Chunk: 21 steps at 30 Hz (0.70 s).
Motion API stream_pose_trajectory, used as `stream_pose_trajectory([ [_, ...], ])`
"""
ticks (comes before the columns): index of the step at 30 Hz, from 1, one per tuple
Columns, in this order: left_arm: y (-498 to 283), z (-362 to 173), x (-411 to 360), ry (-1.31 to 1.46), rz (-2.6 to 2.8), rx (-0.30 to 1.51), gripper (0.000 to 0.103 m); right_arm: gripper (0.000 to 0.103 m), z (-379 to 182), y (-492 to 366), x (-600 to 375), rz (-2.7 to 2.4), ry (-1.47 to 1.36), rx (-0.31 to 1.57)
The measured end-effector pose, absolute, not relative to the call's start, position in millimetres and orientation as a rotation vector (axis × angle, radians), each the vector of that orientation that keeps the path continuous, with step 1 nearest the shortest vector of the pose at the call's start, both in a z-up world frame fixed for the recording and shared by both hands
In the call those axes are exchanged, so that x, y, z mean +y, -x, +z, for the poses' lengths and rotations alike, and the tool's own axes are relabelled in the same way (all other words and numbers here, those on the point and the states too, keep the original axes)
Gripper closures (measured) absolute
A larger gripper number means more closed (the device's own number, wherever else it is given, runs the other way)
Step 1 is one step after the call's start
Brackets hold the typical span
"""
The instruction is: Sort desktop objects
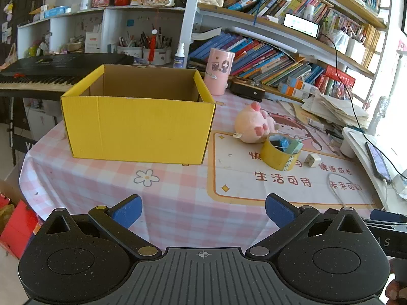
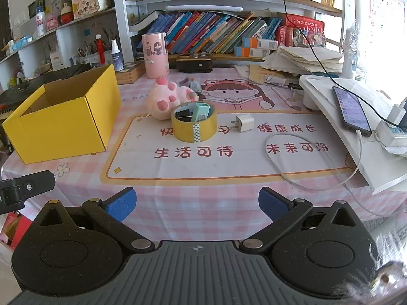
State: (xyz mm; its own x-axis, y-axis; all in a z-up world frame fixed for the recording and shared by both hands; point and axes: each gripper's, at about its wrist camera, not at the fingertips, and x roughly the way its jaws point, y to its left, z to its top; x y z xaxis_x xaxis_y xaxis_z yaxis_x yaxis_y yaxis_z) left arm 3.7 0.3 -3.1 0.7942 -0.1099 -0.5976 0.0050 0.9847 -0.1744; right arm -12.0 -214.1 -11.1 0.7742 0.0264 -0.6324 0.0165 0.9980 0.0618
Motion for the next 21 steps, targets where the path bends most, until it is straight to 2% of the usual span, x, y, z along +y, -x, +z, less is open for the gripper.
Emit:
stream_pose_trajectory([
  [21,-4.7,-3.4,3.5,0.187,-0.063,0.673,0.000,0.000,-9.4,10.8,-212.9,0.009,-0.052,0.690],
])
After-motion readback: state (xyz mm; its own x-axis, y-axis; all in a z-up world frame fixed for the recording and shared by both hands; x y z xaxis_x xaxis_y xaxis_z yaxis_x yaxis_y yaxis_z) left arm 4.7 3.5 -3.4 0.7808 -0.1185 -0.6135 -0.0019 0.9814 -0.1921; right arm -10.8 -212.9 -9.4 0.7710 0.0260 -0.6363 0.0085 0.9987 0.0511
